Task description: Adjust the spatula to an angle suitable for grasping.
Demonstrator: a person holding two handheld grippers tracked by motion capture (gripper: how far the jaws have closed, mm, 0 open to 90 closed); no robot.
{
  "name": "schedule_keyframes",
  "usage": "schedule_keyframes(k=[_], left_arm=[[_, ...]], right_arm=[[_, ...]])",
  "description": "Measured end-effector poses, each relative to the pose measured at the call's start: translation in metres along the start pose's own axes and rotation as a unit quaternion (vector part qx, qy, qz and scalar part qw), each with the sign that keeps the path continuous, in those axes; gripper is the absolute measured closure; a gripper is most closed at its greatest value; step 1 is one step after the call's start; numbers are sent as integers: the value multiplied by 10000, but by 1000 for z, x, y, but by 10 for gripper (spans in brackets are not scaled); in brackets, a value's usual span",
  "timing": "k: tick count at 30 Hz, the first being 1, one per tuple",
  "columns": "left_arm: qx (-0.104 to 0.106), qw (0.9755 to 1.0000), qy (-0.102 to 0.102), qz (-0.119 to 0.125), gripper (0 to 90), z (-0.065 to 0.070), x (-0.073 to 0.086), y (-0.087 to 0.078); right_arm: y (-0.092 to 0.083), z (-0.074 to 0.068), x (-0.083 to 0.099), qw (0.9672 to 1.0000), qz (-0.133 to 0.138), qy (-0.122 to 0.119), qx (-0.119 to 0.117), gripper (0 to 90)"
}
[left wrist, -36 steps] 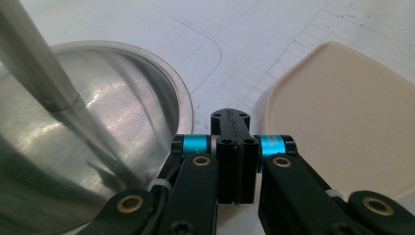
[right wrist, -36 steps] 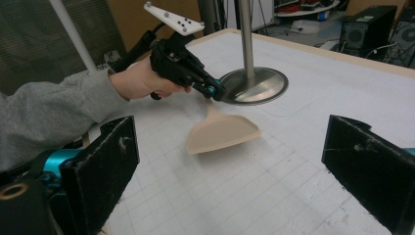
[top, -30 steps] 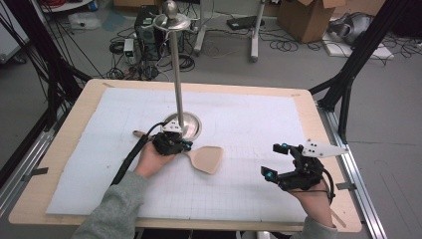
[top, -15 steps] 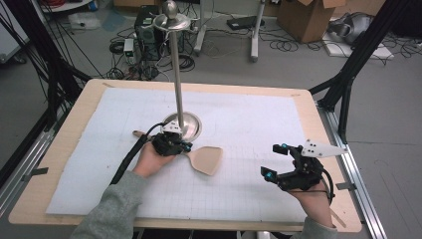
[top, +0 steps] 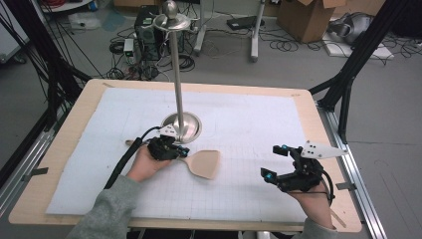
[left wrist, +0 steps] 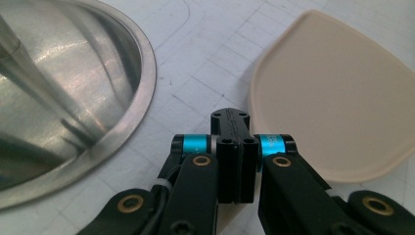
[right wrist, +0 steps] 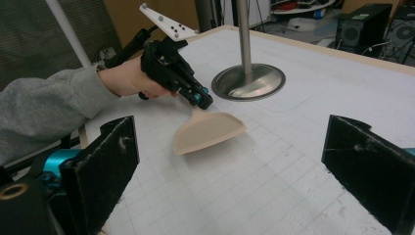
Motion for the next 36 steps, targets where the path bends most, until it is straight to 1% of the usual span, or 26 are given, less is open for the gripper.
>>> schedule_keyframes(k=[2, 4, 6, 8, 10, 13, 14, 17, 20, 23, 24, 27, 28, 29, 30, 31, 33, 35, 36], left_arm=[[7, 10000, -48, 27, 898, 2, 2, -3], [35, 10000, -69, 4, 898, 3, 4, -6], [40, 10000, -32, -12, 898, 3, 5, -8], [24, 10000, -59, -32, 898, 5, 5, -10], [39, 10000, 14, -77, 898, 7, 6, -12], [83, 9999, 24, -71, 898, 9, 8, -16], [109, 9999, 26, -107, 898, 10, 9, -18], [109, 9998, 85, -154, 898, 14, 11, -23], [155, 9996, 147, -205, 898, 18, 14, -28], [198, 9994, 172, -226, 898, 22, 17, -34], [208, 9995, 151, -199, 898, 24, 18, -36], [296, 9991, 210, -232, 898, 28, 22, -43], [317, 9991, 185, -212, 898, 30, 24, -45], [375, 9988, 218, -231, 898, 32, 25, -47], [376, 9988, 235, -223, 898, 33, 26, -49], [390, 9985, 262, -269, 898, 35, 27, -51], [381, 9978, 403, -353, 898, 41, 28, -54], [372, 9978, 448, -325, 898, 44, 30, -55], [370, 9981, 407, -279, 898, 44, 30, -55]], right_arm=[[1, -1, -1, 10000, -21, -51, 8, 59], [3, -4, -2, 10000, -39, -88, -18, 59], [4, -5, -2, 9999, -57, -124, -39, 59], [5, -7, -2, 9999, -104, -110, -53, 59], [6, -6, -2, 9998, -127, -110, -44, 59], [6, -5, -1, 9998, -115, -129, -33, 59], [6, -5, -1, 9999, -131, -109, -25, 59], [6, -5, -1, 9999, -118, -114, -30, 59], [6, -5, -1, 9999, -121, -107, -21, 59], [6, -5, -1, 9999, -131, -98, -32, 59], [7, -5, -1, 9998, -147, -102, -32, 59], [8, -6, 0, 9998, -165, -105, -45, 60], [8, -5, 0, 9998, -172, -112, -46, 60], [8, -5, 0, 9998, -173, -110, -44, 59], [9, -5, 0, 9998, -170, -115, -40, 59], [9, -5, 0, 9998, -184, -107, -34, 59], [10, -5, 0, 9997, -182, -125, -34, 60], [10, -6, 0, 9997, -206, -99, -33, 59], [10, -6, 0, 9997, -208, -119, -47, 59]])
Point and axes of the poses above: each handheld gripper's, and its own axes: y roughly forward along the jaws, x roughly out of its underside, z roughly to its right, the point moved 4 cm from there along y, roughly forward along the jaws, and after that the axes turned 14 degrees about z, right-handed, at the moved point
